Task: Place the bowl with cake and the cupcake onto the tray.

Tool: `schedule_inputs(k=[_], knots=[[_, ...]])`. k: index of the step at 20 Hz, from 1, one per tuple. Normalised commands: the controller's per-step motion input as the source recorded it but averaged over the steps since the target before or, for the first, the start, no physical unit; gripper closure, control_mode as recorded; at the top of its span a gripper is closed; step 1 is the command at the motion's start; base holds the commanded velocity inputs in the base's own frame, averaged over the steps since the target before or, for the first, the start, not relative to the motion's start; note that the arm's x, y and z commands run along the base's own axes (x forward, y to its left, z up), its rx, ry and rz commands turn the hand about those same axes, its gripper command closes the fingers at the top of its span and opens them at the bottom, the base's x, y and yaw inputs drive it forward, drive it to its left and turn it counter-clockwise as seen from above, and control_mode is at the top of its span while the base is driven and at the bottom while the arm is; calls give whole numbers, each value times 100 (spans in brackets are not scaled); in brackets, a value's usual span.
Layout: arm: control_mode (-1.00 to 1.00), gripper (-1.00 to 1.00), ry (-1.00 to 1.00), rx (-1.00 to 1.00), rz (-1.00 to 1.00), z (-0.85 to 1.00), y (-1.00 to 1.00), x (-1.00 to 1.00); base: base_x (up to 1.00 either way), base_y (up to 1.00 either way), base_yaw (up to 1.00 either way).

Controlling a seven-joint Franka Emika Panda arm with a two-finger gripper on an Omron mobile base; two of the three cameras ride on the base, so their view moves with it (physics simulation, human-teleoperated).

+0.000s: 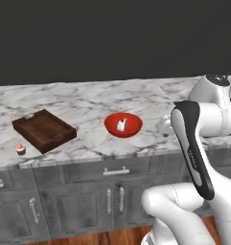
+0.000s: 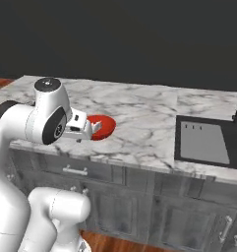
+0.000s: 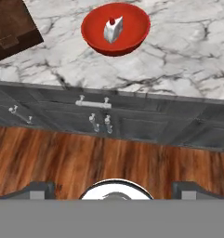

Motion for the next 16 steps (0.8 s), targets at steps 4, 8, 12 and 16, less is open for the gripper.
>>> schedule_inputs(k=[4,8,12,16], knots=[[100,-100,0,0,0,0,0,0,-4,97,0],[100,-100,0,0,0,0,0,0,15,58,-2],[100,-100,0,0,0,0,0,0,46,48,-4],[100,-100,0,0,0,0,0,0,76,21,-7]])
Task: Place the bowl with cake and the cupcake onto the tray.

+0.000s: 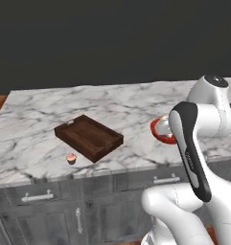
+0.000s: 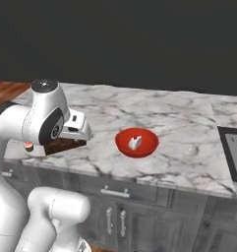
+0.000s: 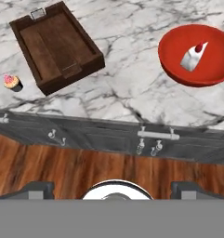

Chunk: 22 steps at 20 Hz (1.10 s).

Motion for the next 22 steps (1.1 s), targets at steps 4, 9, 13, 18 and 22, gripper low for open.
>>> schedule_inputs(k=[4,9,13,18,22], knots=[[100,-100,0,0,0,0,0,0,79,0,-9],[100,-100,0,0,0,0,0,0,61,-2,-6],[-100,-100,0,-2,0,-5,2,6,0,0,0],[-100,-100,1,0,-8,-14,-36,43,0,0,0],[-100,-100,0,-1,-5,-41,-43,45,0,0,0]])
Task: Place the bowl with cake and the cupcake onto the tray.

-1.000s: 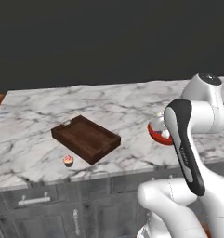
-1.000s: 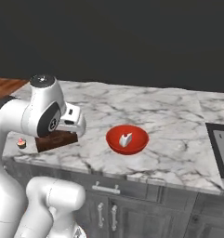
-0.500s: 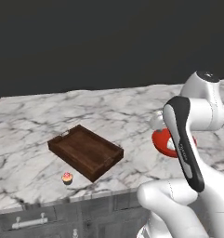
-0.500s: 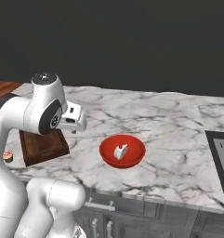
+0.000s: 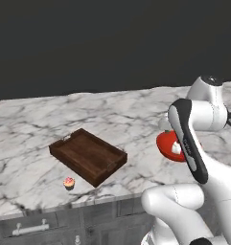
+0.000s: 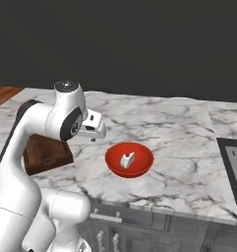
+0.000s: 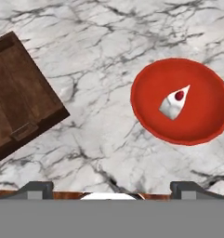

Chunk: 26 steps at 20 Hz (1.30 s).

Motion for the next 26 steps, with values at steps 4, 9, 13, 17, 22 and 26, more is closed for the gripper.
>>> schedule_inputs(k=[4,9,13,17,22,26], knots=[[-100,-100,0,-3,-1,-52,-25,35,0,0,0],[-100,-100,1,-8,0,-60,0,31,0,0,0],[-100,-100,0,-6,0,-59,-8,33,0,0,0],[-100,-100,0,-2,0,-48,-16,35,0,0,0],[-100,-100,0,-1,0,-37,-3,41,0,0,0],[-100,-100,0,-2,0,-37,0,45,0,0,0]])
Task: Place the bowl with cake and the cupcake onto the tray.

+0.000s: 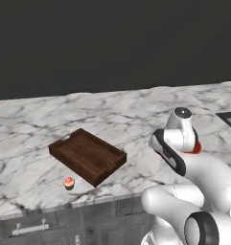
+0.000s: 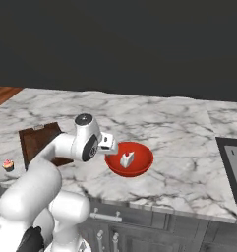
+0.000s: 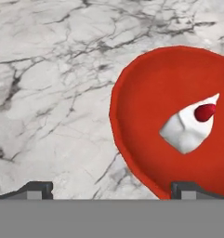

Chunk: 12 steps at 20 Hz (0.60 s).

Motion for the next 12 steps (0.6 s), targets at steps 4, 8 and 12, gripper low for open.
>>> schedule_inputs(k=[4,8,12], knots=[[-100,-100,0,-3,0,-34,-13,41,0,0,0],[-100,-100,0,0,0,-23,-20,35,0,0,0],[-100,-100,0,-1,1,-21,-5,26,0,0,0]])
